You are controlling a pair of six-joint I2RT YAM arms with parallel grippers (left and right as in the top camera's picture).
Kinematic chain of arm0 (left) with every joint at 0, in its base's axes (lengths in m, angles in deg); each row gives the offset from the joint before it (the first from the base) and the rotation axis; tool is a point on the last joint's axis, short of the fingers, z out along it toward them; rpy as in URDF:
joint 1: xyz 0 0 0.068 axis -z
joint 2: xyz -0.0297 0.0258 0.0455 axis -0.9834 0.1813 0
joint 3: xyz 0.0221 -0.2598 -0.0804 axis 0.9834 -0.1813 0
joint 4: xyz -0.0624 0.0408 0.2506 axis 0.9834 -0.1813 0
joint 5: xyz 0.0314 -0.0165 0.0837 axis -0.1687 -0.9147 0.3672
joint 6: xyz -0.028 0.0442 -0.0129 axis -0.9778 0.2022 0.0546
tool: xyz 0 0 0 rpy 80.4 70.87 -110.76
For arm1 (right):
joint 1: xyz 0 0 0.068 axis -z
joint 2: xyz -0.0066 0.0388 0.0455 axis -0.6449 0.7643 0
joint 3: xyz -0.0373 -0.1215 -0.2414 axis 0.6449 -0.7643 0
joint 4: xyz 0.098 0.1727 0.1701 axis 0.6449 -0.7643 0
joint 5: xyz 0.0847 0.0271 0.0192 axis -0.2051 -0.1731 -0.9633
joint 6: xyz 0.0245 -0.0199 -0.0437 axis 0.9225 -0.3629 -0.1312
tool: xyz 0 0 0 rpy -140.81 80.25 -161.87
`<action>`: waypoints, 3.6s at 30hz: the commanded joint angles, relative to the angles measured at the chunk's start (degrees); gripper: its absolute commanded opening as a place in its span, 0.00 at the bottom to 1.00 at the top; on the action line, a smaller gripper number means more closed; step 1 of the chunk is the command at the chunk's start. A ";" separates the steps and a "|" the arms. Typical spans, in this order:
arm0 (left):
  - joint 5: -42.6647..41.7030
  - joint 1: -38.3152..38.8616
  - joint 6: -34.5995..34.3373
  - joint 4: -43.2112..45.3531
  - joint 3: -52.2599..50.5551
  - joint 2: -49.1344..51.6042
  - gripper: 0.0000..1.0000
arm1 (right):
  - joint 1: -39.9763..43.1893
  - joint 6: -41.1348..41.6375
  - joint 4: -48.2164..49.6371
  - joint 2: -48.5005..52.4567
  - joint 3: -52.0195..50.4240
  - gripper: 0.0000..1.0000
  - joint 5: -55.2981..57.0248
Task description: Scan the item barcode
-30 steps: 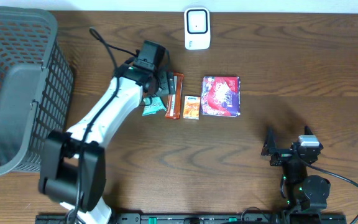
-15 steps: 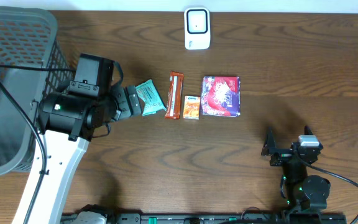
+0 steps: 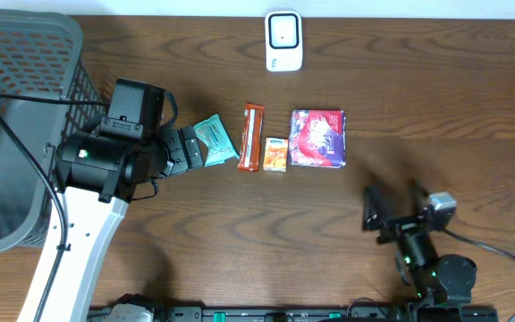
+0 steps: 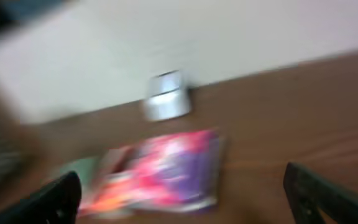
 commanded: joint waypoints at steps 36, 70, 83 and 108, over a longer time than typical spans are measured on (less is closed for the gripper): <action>0.74 -0.13 -0.28 -0.22 0.17 -0.13 0.98 | -0.92 -18.25 -63.36 96.80 88.08 0.99 -12.11; 0.74 -0.13 -0.28 -0.22 0.17 -0.09 0.98 | -8.20 0.63 -63.47 100.37 95.97 0.01 50.47; 0.74 -0.13 -0.28 -0.22 0.17 -0.09 0.98 | -21.35 9.31 -62.01 114.95 91.95 0.15 61.77; 0.74 -0.13 -0.28 -0.22 0.17 -0.09 0.98 | -5.70 -16.81 -76.00 117.13 113.59 0.99 7.72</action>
